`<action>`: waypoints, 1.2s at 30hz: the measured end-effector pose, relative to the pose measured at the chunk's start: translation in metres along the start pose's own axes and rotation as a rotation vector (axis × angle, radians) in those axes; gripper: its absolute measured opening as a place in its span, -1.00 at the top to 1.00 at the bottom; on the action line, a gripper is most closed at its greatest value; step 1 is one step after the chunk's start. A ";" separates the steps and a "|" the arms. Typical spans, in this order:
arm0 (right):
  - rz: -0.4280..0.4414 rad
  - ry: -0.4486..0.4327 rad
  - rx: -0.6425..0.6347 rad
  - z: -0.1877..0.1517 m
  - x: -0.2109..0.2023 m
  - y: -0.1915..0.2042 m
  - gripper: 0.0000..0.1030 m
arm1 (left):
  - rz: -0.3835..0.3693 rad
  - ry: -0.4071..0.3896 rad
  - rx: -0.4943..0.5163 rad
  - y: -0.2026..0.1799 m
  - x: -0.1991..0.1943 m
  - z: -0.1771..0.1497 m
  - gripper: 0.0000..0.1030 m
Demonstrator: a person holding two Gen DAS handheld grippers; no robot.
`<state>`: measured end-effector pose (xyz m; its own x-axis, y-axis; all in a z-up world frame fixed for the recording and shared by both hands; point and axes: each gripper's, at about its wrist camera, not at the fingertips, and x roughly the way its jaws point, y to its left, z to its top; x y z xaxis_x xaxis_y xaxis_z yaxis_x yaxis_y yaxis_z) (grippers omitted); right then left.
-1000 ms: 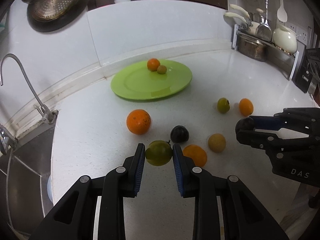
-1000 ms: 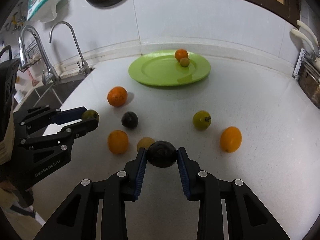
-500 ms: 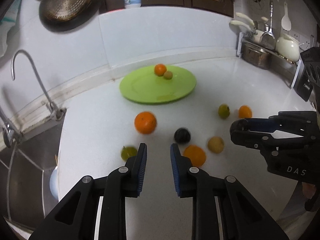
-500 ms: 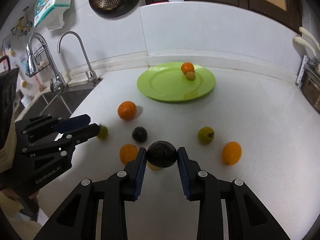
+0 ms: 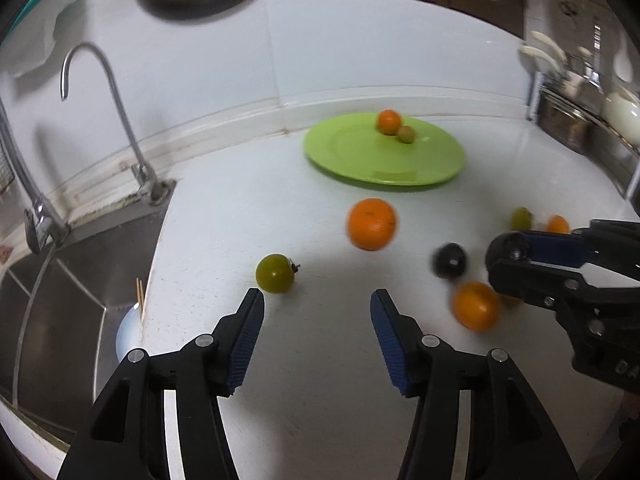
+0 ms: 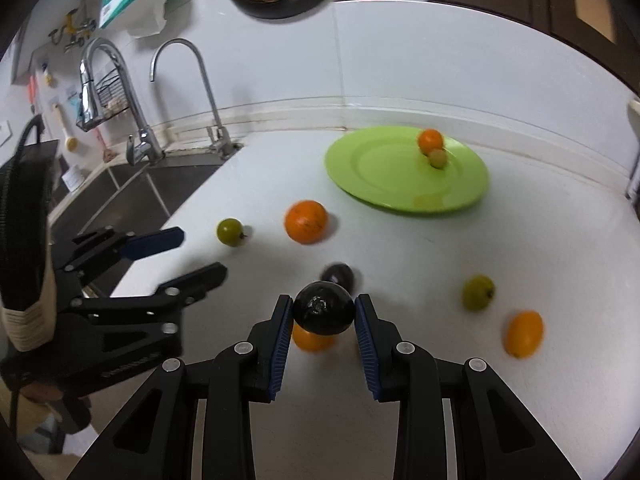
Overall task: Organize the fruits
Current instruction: 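Carry the lime and plum over the green plate with both tools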
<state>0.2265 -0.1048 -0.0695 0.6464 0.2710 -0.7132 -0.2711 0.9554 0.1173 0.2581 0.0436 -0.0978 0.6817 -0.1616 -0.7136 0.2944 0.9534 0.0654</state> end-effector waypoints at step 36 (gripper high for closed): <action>0.012 0.013 0.059 0.055 0.046 0.010 0.37 | -0.006 0.066 -0.026 0.033 0.028 0.029 0.47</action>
<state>0.2926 -0.0765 -0.0628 0.6337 0.2815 -0.7205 -0.2363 0.9574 0.1662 0.3066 0.0632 -0.0956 0.6337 -0.1509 -0.7587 0.2806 0.9588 0.0436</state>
